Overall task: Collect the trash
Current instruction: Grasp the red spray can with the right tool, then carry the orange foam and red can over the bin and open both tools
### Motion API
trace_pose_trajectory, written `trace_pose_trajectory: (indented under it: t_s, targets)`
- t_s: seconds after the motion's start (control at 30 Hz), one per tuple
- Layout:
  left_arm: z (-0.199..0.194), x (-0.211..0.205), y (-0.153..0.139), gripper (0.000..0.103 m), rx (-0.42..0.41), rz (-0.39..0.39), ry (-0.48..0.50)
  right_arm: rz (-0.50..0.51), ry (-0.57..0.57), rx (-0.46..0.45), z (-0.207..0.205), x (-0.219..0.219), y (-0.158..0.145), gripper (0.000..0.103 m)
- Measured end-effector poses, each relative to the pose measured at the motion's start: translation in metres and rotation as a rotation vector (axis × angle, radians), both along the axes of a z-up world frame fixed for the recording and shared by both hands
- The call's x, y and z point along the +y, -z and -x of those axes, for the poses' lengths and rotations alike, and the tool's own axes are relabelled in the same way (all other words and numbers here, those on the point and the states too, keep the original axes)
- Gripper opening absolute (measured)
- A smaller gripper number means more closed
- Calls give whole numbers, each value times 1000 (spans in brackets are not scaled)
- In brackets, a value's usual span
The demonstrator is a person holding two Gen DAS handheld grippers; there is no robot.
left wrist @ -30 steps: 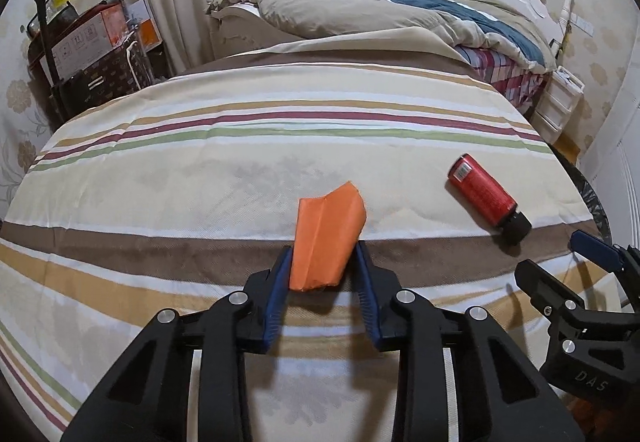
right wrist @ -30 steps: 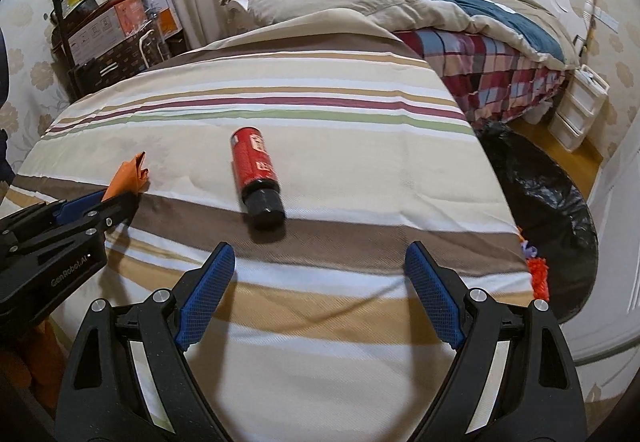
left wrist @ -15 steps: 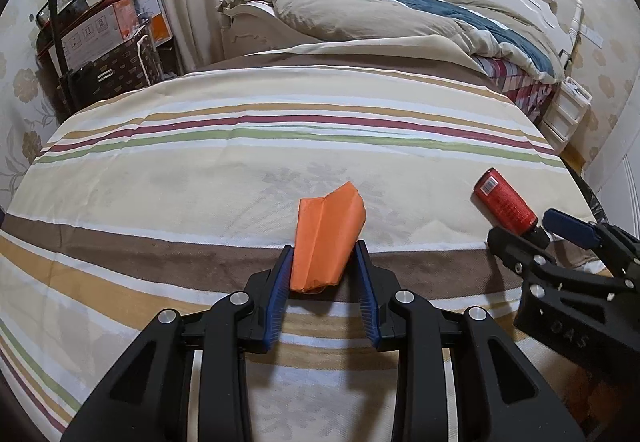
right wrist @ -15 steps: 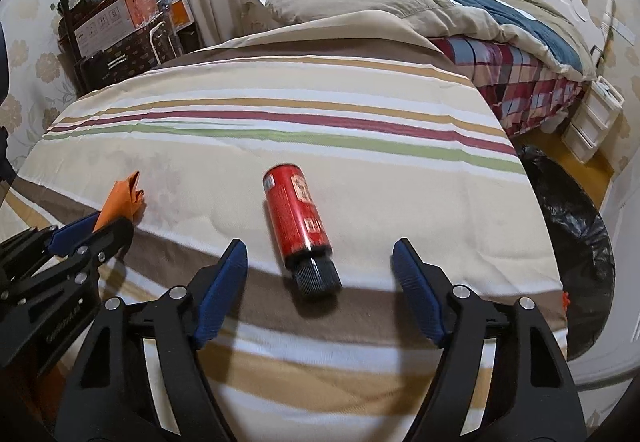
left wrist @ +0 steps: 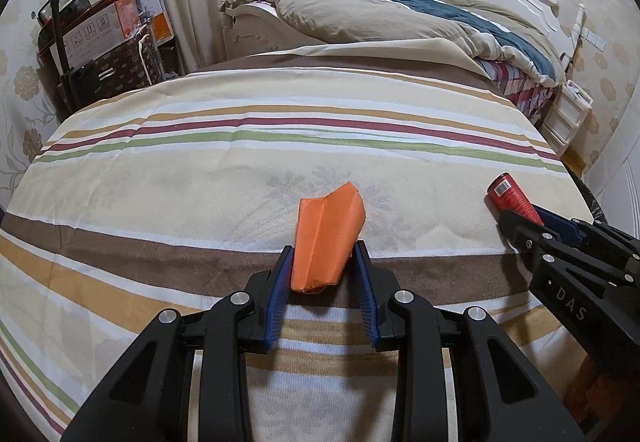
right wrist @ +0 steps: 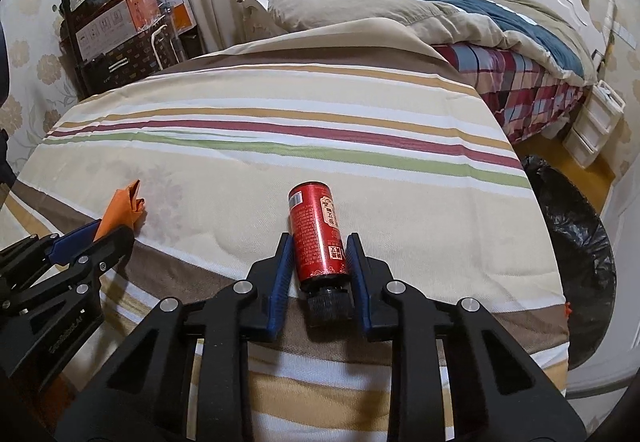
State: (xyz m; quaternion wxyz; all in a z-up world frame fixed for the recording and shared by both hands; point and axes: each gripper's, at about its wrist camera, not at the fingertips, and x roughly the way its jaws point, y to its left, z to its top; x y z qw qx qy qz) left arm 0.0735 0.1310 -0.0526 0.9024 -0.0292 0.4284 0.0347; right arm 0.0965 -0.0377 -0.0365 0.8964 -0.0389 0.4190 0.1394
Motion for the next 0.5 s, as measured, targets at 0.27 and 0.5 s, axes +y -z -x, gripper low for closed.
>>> trace_pose_trajectory:
  t_s: [0.27, 0.5]
  targets:
    - [4, -6, -3, 32, -20, -8, 5, -30, 9, 3, 9, -7, -1, 25]
    - [12, -15, -4, 32, -28, 6, 19, -53, 29, 1, 18, -20, -2, 25]
